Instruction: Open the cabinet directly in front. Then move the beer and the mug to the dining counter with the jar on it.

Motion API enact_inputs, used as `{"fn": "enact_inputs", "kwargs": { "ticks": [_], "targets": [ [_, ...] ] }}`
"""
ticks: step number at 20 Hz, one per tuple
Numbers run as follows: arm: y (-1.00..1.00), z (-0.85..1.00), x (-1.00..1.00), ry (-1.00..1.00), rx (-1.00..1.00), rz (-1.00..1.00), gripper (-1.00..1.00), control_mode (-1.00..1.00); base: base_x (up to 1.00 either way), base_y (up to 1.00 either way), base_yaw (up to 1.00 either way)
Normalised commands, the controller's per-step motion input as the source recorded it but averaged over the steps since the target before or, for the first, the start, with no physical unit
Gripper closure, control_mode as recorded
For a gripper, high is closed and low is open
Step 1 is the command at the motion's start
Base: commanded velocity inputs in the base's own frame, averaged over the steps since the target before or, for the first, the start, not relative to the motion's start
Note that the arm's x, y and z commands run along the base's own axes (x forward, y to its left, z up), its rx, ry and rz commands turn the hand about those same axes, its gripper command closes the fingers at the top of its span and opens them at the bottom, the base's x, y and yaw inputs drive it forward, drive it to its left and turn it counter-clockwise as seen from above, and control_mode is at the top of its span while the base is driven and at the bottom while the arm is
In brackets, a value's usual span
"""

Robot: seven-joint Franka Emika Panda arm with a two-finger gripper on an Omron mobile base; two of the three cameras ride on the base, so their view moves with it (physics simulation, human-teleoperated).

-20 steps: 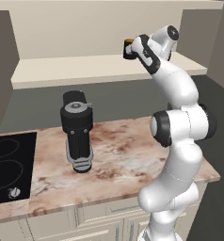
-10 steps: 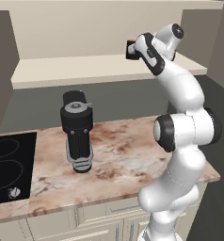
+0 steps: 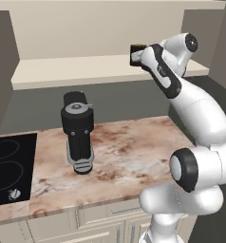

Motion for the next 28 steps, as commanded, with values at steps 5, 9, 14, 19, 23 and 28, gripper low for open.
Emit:
{"fn": "enact_inputs", "kwargs": {
  "ticks": [5,9,14,19,23,28],
  "targets": [
    [0.48,0.00,-1.00,-0.18,-0.03,0.06,1.00,-1.00,0.00,0.00,0.00],
    [0.42,0.12,-1.00,-0.27,-0.02,0.09,1.00,-1.00,0.00,0.00,0.00],
    [0.44,0.10,-1.00,-0.20,-0.01,0.14,1.00,-1.00,0.00,0.00,0.00],
    [0.53,-0.22,-1.00,-0.02,-0.02,0.17,1.00,-1.00,0.00,0.00,0.00],
    [0.30,-0.39,-0.97,0.00,0.00,0.07,1.00,-1.00,0.00,0.00,0.00],
    [0.02,-0.43,-0.95,-0.22,-0.05,0.05,1.00,-1.00,0.00,0.00,0.00]
  ]
}}
